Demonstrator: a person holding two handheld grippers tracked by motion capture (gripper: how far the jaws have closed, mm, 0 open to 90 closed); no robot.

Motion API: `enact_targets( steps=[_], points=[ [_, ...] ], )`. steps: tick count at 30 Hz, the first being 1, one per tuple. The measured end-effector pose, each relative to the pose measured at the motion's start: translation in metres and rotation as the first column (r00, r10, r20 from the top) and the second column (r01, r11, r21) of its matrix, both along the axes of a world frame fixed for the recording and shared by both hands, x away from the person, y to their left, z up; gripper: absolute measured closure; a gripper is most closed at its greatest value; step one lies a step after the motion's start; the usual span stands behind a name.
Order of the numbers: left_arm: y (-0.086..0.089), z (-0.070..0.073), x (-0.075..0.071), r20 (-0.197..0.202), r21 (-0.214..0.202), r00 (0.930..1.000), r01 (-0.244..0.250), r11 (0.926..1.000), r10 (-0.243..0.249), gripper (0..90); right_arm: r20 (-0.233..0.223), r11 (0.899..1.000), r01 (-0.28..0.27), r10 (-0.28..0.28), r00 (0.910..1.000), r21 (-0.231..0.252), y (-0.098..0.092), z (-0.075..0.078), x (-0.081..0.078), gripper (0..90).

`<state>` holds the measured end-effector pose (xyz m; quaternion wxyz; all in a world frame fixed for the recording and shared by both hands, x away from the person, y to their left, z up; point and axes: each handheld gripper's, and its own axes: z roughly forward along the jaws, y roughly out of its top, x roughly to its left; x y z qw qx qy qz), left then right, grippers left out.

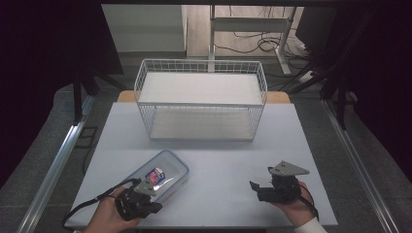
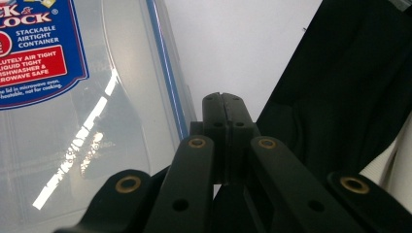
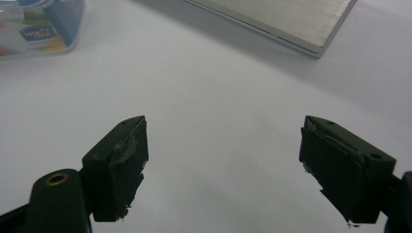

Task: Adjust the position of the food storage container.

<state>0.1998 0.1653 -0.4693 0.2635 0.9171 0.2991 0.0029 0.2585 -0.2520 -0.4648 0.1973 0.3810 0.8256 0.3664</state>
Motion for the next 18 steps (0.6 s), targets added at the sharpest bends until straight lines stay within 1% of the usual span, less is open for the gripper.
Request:
enact_targets(
  steps=[3,4,5,6,7,8,9,11,12,13,15,16,17,18],
  points=[
    [0.003,0.0,0.002,0.015,0.02,0.9999,-0.006,0.9998,0.006,90.0,0.0,1.0,-0.001,0.001,1.0,0.001,0.0,0.0,0.0,18.2],
    [0.003,0.0,0.002,0.015,0.02,0.9999,-0.006,0.9998,0.006,90.0,0.001,1.0,-0.001,0.001,1.0,-0.001,0.0,0.0,0.0,18.2],
    [0.005,0.0,0.003,0.029,0.036,0.9994,-0.019,0.9992,0.018,90.0,0.0,1.0,0.0,0.0,1.0,-0.001,0.0,0.0,0.0,18.2],
    [0.006,0.0,0.004,0.035,0.042,0.9991,-0.025,0.9988,0.023,90.0,0.002,1.0,0.002,-0.002,1.0,-0.001,0.0,0.0,0.0,18.2],
    [0.006,0.0,0.004,0.035,0.042,0.9991,-0.025,0.9988,0.023,90.0,0.002,1.0,0.002,-0.002,1.0,-0.001,0.0,0.0,0.0,18.2],
    [0.01,0.0,0.007,0.039,0.037,0.9986,-0.038,0.9986,0.036,90.0,0.016,1.0,0.006,-0.006,0.9999,0.0,-0.001,0.001,0.0,18.2],
    [0.01,0.0,0.007,0.039,0.037,0.9986,-0.038,0.9986,0.036,90.0,0.017,1.0,0.008,-0.008,0.9998,0.003,-0.001,0.001,0.0,18.2],
    [0.018,0.0,0.012,0.05,0.049,0.9968,-0.065,0.9967,0.062,90.0,0.017,1.0,0.012,-0.012,0.9998,0.004,-0.002,0.001,0.0,18.2],
    [0.018,0.0,0.012,0.05,0.049,0.9968,-0.065,0.9967,0.062,90.0,0.017,1.0,0.012,-0.012,0.9998,0.004,-0.002,0.001,0.0,18.2],
    [0.025,-0.001,0.016,0.053,0.05,0.9946,-0.092,0.9945,0.089,90.0,0.013,1.0,0.011,-0.011,0.9999,0.001,-0.002,0.001,0.0,18.2],
    [0.031,-0.002,0.021,0.053,0.052,0.9924,-0.114,0.9922,0.111,90.0,0.009,1.0,0.01,-0.01,0.9999,-0.003,-0.001,0.0,0.0,18.2],
    [0.031,-0.002,0.021,0.053,0.052,0.9924,-0.114,0.9922,0.111,90.0,0.009,1.0,0.01,-0.01,0.9999,-0.003,-0.001,0.0,0.0,18.2],
    [0.037,-0.003,0.025,0.066,0.074,0.9885,-0.141,0.9872,0.136,90.0,0.01,1.0,0.01,-0.01,0.9999,-0.002,-0.001,0.0,0.0,18.2],
    [0.037,-0.003,0.025,0.066,0.074,0.9885,-0.141,0.9872,0.136,90.0,0.01,1.0,0.01,-0.01,0.9999,-0.002,-0.001,0.0,0.0,18.2]
  ],
)
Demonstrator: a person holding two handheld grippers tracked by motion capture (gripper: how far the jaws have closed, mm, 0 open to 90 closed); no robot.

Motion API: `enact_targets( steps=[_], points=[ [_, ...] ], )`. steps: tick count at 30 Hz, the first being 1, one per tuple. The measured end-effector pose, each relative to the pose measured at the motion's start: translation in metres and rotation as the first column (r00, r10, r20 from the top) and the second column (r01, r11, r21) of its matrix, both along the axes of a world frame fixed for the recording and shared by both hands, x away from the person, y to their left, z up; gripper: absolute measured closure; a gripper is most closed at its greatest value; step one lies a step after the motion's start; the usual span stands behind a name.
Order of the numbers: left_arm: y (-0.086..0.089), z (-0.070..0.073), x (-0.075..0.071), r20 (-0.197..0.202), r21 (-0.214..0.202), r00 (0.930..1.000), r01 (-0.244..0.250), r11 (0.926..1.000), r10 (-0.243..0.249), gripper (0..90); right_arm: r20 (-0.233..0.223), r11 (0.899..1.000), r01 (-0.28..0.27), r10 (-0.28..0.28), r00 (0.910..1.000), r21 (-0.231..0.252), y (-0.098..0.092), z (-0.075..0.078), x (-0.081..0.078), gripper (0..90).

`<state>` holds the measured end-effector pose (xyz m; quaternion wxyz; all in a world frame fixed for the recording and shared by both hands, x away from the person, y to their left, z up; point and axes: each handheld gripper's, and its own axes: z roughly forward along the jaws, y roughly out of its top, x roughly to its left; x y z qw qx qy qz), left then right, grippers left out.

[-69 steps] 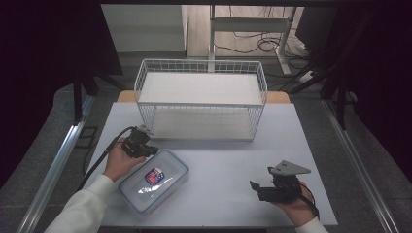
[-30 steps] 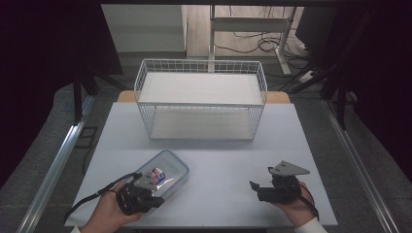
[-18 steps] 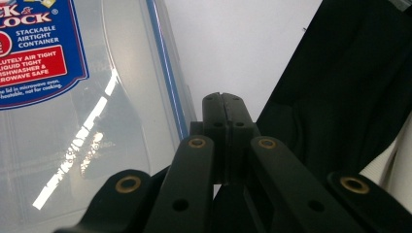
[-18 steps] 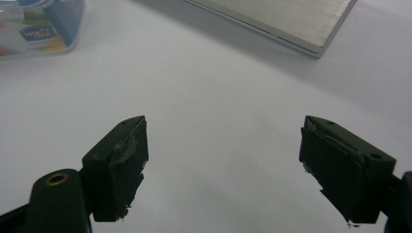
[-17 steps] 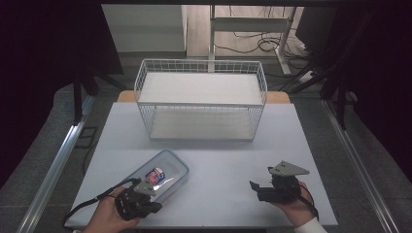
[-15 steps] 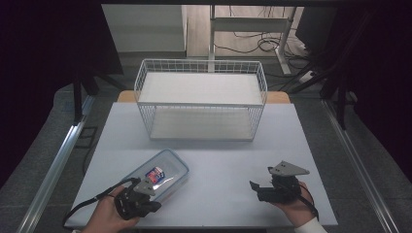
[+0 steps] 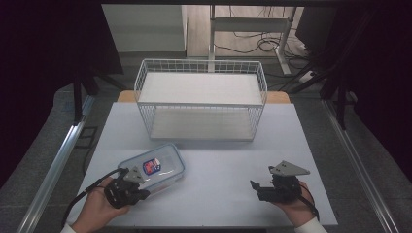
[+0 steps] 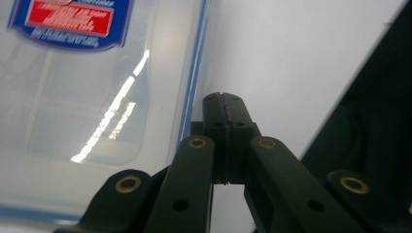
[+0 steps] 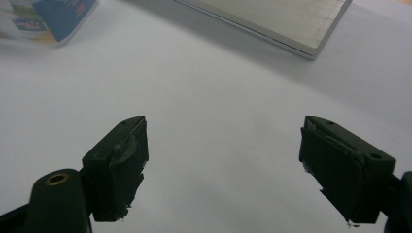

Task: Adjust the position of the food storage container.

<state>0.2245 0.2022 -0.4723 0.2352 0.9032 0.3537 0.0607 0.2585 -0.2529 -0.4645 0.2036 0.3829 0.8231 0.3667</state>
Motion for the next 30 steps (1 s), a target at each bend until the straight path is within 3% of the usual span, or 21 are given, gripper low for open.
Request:
enact_targets(
  steps=[4,11,13,16,17,19,20,22,23,24,28,29,30],
  points=[
    [0.015,-0.005,0.01,-0.002,-0.004,0.9984,-0.057,0.9984,0.057,90.0,0.004,1.0,0.006,-0.006,1.0,0.001,0.0,0.0,0.0,18.2],
    [0.023,-0.004,0.011,-0.025,-0.042,0.9961,-0.086,0.9954,0.085,90.0,0.005,1.0,0.003,-0.003,1.0,0.001,0.0,0.0,0.0,18.2],
    [0.031,0.003,0.009,-0.019,-0.074,0.9938,-0.11,0.9911,0.109,90.0,0.006,1.0,0.002,-0.002,1.0,-0.001,0.001,0.0,0.0,18.2],
    [0.042,0.011,0.01,-0.003,-0.086,0.9904,-0.138,0.9867,0.138,90.0,0.004,1.0,0.005,-0.005,1.0,-0.001,0.0,0.0,0.0,18.2],
    [0.054,0.018,0.012,0.009,-0.109,0.9844,-0.174,0.9787,0.176,90.0,0.004,1.0,0.006,-0.006,1.0,-0.002,0.0,0.0,0.0,18.2],
    [0.067,0.025,0.015,0.016,-0.121,0.9767,-0.211,0.9701,0.214,90.0,0.006,1.0,0.007,-0.007,1.0,-0.003,0.0,0.0,0.0,18.2],
    [0.067,0.025,0.015,0.016,-0.121,0.9767,-0.211,0.9701,0.214,90.0,0.006,1.0,0.007,-0.007,1.0,-0.003,0.0,0.0,0.0,18.2],
    [0.079,0.028,0.019,0.023,-0.111,0.9673,-0.248,0.9623,0.252,90.0,0.006,1.0,0.007,-0.007,1.0,-0.004,0.0,0.0,0.0,18.2],
    [0.091,0.028,0.024,0.022,-0.102,0.9566,-0.287,0.9525,0.291,90.0,0.005,1.0,0.007,-0.007,1.0,-0.004,0.0,0.0,0.0,18.2],
    [0.091,0.028,0.024,0.022,-0.102,0.9566,-0.287,0.9525,0.291,90.0,0.005,1.0,0.006,-0.006,1.0,-0.004,0.0,0.0,0.0,18.2],
    [0.109,0.017,0.039,-0.004,-0.075,0.9351,-0.354,0.9323,0.354,90.0,0.005,1.0,0.001,-0.001,1.0,-0.007,0.001,-0.001,0.0,18.2],
    [0.113,0.01,0.046,-0.028,-0.066,0.9294,-0.369,0.927,0.368,90.0,0.005,1.0,0.001,-0.001,1.0,-0.008,0.001,-0.001,0.0,18.2],
    [0.113,0.01,0.046,-0.028,-0.066,0.9294,-0.369,0.927,0.368,90.0,0.005,1.0,0.001,-0.001,1.0,-0.008,0.001,-0.001,0.0,18.2]
  ],
)
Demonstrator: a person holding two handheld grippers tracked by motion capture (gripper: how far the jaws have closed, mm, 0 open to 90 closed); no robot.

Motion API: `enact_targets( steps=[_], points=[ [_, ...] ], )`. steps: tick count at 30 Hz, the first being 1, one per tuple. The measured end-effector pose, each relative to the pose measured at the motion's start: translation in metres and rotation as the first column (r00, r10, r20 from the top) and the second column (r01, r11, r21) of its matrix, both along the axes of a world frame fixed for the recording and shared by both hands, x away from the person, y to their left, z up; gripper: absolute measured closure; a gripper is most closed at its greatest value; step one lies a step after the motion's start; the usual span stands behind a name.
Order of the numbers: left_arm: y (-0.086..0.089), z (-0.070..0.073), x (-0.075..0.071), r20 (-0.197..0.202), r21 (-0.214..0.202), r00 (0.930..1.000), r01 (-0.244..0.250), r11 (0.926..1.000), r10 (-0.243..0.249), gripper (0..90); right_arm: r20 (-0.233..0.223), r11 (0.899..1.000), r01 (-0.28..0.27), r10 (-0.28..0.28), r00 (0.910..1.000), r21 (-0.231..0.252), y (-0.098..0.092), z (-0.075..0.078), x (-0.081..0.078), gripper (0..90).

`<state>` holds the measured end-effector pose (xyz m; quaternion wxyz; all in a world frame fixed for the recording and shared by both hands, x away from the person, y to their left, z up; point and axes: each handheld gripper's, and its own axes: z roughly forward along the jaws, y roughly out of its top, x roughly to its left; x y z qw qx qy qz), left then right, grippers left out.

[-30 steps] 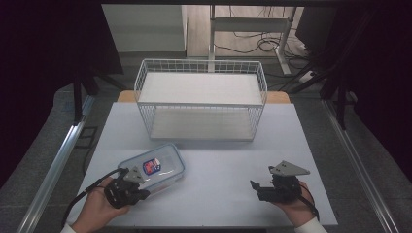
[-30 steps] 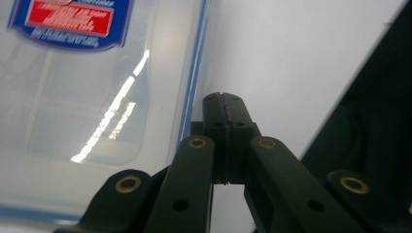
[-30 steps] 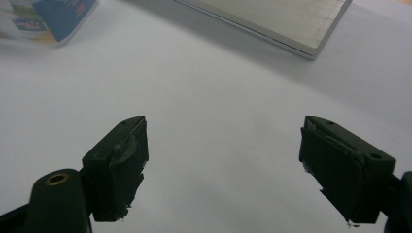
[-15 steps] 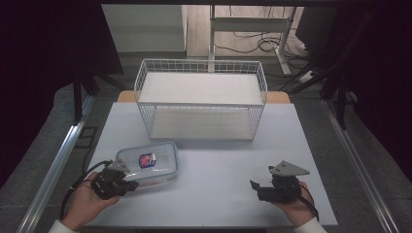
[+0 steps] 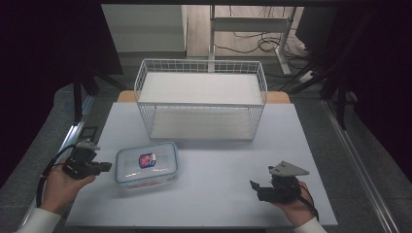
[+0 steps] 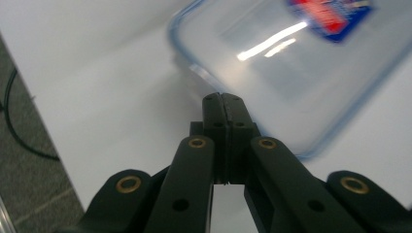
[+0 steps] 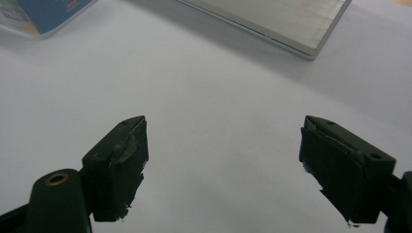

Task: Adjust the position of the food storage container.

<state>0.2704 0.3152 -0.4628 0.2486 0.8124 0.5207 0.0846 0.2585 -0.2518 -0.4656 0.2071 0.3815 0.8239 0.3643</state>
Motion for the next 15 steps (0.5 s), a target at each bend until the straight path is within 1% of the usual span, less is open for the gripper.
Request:
enact_targets(
  steps=[2,4,5,6,7,8,9,10,11,13,15],
  points=[
    [0.001,-0.01,0.009,-0.028,0.007,0.9996,0.0,1.0,0.0,90.0,-0.001,1.0,0.008,-0.008,1.0,0.0,-0.001,0.0,0.001,18.2],
    [-0.001,-0.014,0.014,-0.039,0.011,0.9992,0.002,0.9999,-0.001,90.0,-0.003,1.0,0.008,-0.008,1.0,-0.001,0.0,-0.001,0.001,18.2],
    [-0.002,-0.015,0.016,-0.042,0.026,0.9991,-0.004,0.9996,0.005,90.0,-0.004,1.0,0.008,-0.008,1.0,-0.001,0.0,-0.001,0.001,18.2],
    [-0.002,-0.015,0.016,-0.042,0.026,0.9991,-0.004,0.9996,0.005,90.0,-0.004,1.0,0.007,-0.007,1.0,-0.002,0.0,-0.001,0.001,18.2],
    [-0.003,-0.017,0.018,-0.049,0.038,0.9988,-0.005,0.9993,0.007,90.0,-0.003,1.0,0.005,-0.005,1.0,-0.003,0.0,-0.001,0.0,18.2],
    [-0.003,-0.019,0.02,-0.057,0.037,0.9983,-0.008,0.9993,0.01,90.0,-0.003,1.0,0.005,-0.005,1.0,-0.003,0.0,-0.001,0.0,18.2],
    [-0.002,-0.022,0.023,-0.077,0.033,0.997,-0.004,0.9995,0.007,90.0,-0.002,1.0,0.003,-0.003,1.0,-0.007,0.001,-0.001,0.0,18.2],
    [-0.002,-0.022,0.023,-0.077,0.033,0.997,-0.004,0.9995,0.007,90.0,0.0,1.0,0.002,-0.002,1.0,-0.01,0.001,-0.001,0.0,18.2],
    [-0.002,-0.026,0.027,-0.092,0.025,0.9957,0.0,0.9997,0.002,90.0,0.0,1.0,0.002,-0.002,1.0,-0.014,0.001,-0.001,0.0,18.1],
    [-0.002,-0.027,0.028,-0.096,0.019,0.9954,-0.002,0.9998,0.004,90.0,0.001,1.0,0.003,-0.003,1.0,-0.013,0.001,-0.001,0.0,18.2],
    [-0.004,-0.029,0.031,-0.097,0.025,0.9952,-0.011,0.9996,0.013,90.0,0.0,1.0,0.003,-0.003,1.0,-0.014,0.001,-0.002,0.0,18.2]
  ],
)
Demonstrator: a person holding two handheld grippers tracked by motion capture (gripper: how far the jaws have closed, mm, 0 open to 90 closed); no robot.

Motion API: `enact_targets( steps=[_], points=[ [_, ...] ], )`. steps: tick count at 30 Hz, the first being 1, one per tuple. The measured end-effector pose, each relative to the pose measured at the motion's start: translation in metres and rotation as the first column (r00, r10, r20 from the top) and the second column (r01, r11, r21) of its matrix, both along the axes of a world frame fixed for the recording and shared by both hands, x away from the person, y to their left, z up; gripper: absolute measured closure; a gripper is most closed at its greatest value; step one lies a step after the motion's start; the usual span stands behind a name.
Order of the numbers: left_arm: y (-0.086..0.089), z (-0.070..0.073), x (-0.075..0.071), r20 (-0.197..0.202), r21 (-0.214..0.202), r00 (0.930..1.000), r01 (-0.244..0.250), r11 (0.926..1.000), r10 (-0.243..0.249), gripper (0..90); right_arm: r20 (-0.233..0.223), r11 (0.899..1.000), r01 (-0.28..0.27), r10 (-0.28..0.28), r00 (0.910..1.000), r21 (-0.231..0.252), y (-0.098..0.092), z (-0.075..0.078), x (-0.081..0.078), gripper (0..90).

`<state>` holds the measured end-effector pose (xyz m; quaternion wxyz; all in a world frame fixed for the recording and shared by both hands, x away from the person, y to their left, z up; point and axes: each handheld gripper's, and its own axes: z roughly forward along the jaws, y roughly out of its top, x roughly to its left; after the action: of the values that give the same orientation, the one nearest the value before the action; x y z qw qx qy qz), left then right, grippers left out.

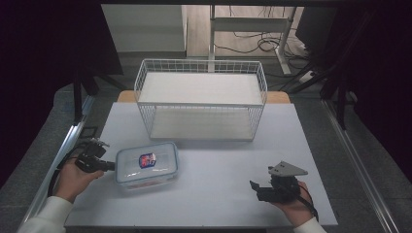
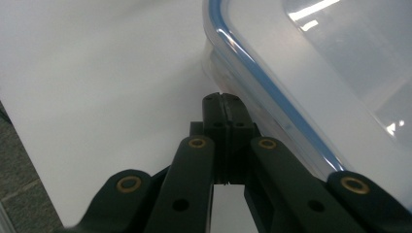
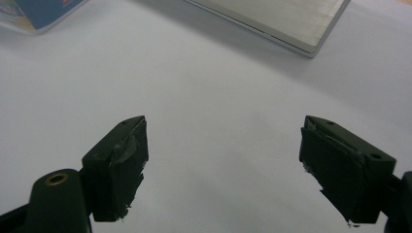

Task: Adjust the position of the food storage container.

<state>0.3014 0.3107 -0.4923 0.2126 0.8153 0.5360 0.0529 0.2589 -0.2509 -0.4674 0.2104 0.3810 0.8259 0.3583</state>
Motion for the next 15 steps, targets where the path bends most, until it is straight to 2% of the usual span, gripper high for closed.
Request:
enact_targets(
  steps=[9,11,12,14,15],
  points=[
    [-0.019,-0.002,0.015,-0.005,-0.016,0.9995,0.03,0.9994,-0.03,90.0,0.001,1.0,0.0,0.0,1.0,-0.001,0.0,0.0,0.0,18.1],
    [-0.033,-0.002,0.021,0.001,-0.014,0.9985,0.055,0.9984,-0.055,90.0,0.003,1.0,-0.002,0.002,1.0,-0.008,0.0,0.0,0.0,18.1],
    [-0.033,-0.002,0.021,0.001,-0.014,0.9985,0.055,0.9984,-0.055,90.0,0.007,1.0,-0.002,0.002,1.0,-0.012,0.001,0.0,0.0,18.1],
    [-0.049,-0.001,0.028,0.009,-0.006,0.9967,0.081,0.9967,-0.081,90.0,0.008,1.0,-0.003,0.003,1.0,-0.017,0.001,0.0,0.0,18.1],
    [-0.049,-0.001,0.028,0.009,-0.006,0.9967,0.081,0.9967,-0.081,90.0,0.008,1.0,-0.003,0.003,1.0,-0.017,0.001,0.0,0.0,18.1]
  ],
)
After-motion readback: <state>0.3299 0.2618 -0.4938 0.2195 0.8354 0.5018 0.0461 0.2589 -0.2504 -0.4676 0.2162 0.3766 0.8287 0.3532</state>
